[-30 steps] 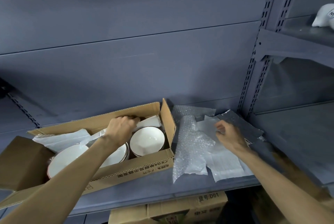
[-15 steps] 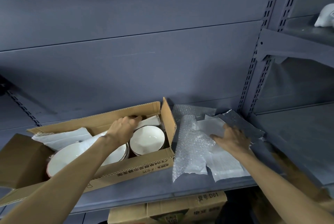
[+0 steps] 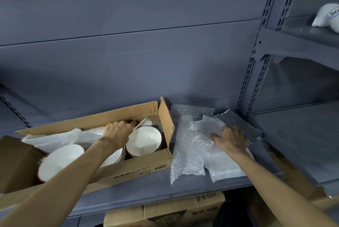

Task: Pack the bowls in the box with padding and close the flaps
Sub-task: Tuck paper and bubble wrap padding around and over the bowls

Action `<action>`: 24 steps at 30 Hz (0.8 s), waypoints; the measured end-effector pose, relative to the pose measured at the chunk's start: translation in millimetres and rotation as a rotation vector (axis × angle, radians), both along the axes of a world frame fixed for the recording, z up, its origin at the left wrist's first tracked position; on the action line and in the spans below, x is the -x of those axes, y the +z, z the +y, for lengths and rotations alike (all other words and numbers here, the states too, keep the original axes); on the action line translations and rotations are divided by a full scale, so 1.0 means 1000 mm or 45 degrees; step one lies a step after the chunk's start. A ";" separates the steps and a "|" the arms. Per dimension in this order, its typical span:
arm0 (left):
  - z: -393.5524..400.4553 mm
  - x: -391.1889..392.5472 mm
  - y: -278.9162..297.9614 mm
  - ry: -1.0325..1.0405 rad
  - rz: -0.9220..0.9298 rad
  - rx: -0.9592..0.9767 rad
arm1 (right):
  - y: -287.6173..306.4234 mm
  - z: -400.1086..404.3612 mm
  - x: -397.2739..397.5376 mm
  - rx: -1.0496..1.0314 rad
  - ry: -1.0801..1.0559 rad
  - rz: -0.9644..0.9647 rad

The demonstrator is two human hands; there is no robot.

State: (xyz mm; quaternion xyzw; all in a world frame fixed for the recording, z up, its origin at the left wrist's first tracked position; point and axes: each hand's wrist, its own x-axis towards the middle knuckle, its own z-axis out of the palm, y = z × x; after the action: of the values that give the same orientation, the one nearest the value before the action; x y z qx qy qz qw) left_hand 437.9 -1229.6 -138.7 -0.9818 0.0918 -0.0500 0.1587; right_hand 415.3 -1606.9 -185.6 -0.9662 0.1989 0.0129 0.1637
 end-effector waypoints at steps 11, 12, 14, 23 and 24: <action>0.016 0.002 0.013 -0.198 -0.050 0.117 | -0.002 0.004 0.000 0.078 0.021 0.084; 0.017 0.002 0.015 -0.227 -0.046 0.136 | -0.002 0.005 0.000 0.066 0.019 0.082; 0.017 0.002 0.018 -0.227 -0.037 0.186 | 0.000 0.008 0.000 0.054 0.011 0.049; 0.012 0.001 0.019 -0.260 -0.024 0.216 | 0.051 0.056 -0.013 -0.371 0.331 -0.579; 0.013 0.001 0.019 -0.276 -0.023 0.172 | 0.060 0.066 -0.013 -0.443 0.394 -0.664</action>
State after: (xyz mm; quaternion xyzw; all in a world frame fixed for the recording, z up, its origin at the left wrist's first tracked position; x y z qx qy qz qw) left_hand 437.2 -1216.6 -120.1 -0.9741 0.1923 -0.0819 0.0869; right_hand 428.8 -1540.9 -126.0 -0.9133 -0.0034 -0.1760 0.3672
